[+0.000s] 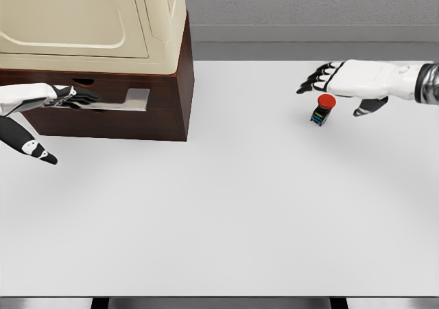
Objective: Open the cabinet drawer with left arm, and place a switch into the drawer with right arm
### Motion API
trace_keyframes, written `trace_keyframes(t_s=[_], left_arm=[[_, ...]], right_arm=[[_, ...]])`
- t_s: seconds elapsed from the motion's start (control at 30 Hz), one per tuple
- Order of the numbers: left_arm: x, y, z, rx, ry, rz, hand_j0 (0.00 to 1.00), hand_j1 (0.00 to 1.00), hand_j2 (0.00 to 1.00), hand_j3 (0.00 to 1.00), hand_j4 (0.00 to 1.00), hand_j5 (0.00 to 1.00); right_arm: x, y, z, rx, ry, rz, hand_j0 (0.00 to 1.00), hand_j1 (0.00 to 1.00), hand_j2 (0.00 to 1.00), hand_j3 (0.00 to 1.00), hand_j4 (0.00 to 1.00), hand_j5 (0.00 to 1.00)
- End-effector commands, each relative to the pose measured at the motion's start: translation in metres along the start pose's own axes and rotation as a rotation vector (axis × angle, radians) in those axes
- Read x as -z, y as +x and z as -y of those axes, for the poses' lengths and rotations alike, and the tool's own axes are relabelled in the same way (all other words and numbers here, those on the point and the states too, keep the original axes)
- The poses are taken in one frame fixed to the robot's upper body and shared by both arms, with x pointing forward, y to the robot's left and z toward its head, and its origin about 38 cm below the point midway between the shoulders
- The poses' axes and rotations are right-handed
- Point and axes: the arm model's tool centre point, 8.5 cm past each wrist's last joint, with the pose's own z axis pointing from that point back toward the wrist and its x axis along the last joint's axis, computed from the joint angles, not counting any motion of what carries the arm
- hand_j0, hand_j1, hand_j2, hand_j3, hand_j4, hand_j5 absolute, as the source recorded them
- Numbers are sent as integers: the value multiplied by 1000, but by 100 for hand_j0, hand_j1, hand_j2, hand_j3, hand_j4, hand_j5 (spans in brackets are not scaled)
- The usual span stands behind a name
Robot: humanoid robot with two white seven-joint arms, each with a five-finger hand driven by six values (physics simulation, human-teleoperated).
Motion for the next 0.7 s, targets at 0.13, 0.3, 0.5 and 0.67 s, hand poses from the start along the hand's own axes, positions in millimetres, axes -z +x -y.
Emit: trace_keyframes(t_s=[0.13, 0.3, 0.5, 0.67], left_arm=[[7, -3, -3, 57, 45, -32, 100, 100, 100, 100, 100, 100], [10, -18, -9, 50, 68, -68, 100, 100, 100, 100, 100, 100], [5, -11, -16, 70, 76, -53, 100, 100, 100, 100, 100, 100], [-2, -5, -22, 66, 83, -41, 100, 100, 100, 100, 100, 100]], right_arm=[[8, -10, -4, 19, 12, -26, 100, 100, 100, 100, 100, 100], [9, -22, -6, 35, 25, -60, 100, 100, 100, 100, 100, 100], [16, -29, -12, 56, 45, -76, 100, 100, 100, 100, 100, 100], [23, -35, -11, 61, 56, -91, 100, 100, 100, 100, 100, 100]])
